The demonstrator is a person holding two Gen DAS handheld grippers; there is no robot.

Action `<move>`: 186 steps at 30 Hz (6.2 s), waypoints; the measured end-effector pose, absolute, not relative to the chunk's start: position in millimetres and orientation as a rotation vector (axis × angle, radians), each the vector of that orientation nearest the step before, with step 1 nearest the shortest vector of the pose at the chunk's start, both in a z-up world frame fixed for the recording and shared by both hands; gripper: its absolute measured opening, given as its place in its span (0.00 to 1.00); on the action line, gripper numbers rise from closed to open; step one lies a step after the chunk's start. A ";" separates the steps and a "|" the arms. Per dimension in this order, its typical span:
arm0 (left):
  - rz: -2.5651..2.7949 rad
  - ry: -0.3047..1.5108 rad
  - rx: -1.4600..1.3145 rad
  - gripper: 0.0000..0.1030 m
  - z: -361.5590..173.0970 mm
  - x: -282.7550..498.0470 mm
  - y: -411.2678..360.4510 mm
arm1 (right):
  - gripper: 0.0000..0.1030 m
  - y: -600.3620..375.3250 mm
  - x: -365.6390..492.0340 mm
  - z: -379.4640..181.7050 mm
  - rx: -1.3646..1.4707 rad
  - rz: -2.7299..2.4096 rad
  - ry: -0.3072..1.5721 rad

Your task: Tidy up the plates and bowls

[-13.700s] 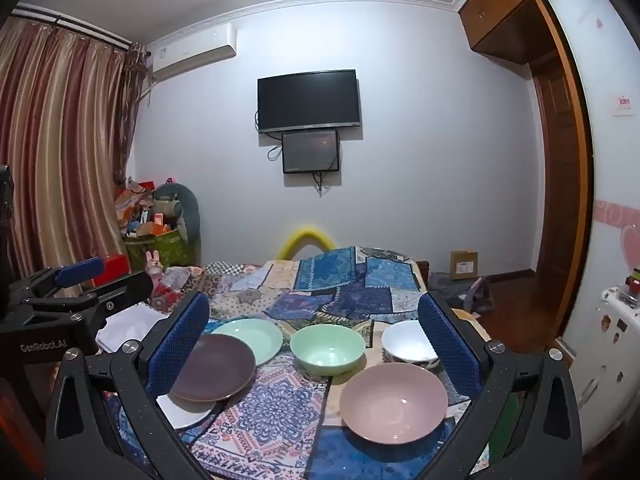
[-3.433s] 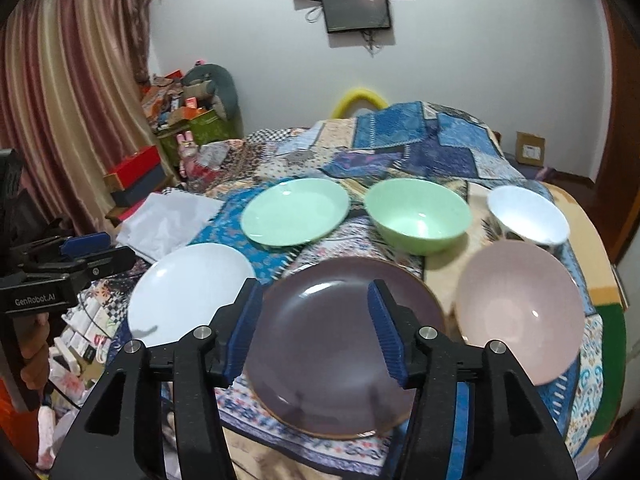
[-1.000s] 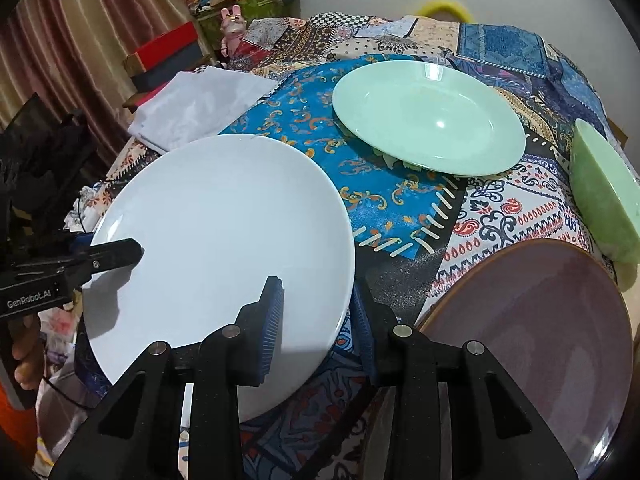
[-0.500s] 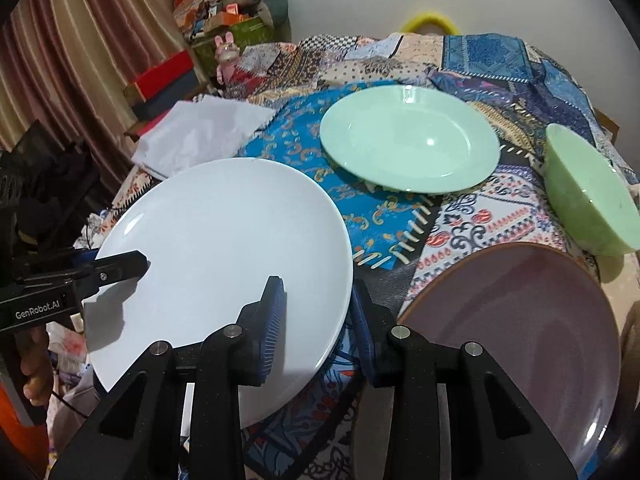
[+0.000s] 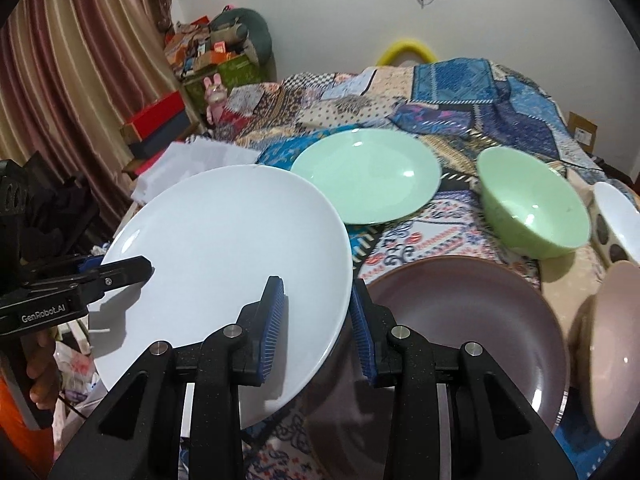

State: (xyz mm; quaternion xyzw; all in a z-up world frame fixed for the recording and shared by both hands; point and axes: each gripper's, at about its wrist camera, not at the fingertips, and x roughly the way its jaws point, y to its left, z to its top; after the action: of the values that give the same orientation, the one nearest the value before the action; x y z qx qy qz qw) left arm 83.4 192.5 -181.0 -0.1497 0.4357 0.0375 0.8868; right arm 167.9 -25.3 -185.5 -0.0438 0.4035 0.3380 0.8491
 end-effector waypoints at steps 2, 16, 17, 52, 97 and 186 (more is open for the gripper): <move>0.069 0.899 -0.297 0.37 -175.2 85.2 183.2 | 0.30 -33.6 167.3 -181.8 -0.082 0.703 0.839; 0.007 0.890 -0.216 0.37 -155.1 106.4 122.4 | 0.30 -95.4 168.0 -172.3 -0.008 0.630 0.797; -0.001 0.895 -0.212 0.37 -155.4 109.1 116.7 | 0.30 -99.8 167.7 -172.5 -0.005 0.625 0.797; -0.100 1.064 -0.189 0.38 -217.7 155.2 53.4 | 0.30 -167.6 174.6 -218.5 0.058 0.506 0.934; -0.041 0.986 -0.130 0.43 -189.9 151.7 63.7 | 0.33 -167.3 159.0 -185.6 0.011 0.483 0.816; 0.021 1.037 -0.204 0.35 -255.7 234.0 226.5 | 0.27 35.8 304.4 -247.5 -0.186 0.705 1.078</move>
State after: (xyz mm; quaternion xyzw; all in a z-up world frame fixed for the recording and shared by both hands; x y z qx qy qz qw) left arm 234.0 226.5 -255.7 -0.0971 0.4945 0.0100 0.8637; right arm 304.4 35.8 -247.5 -0.0868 0.5017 0.3280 0.7958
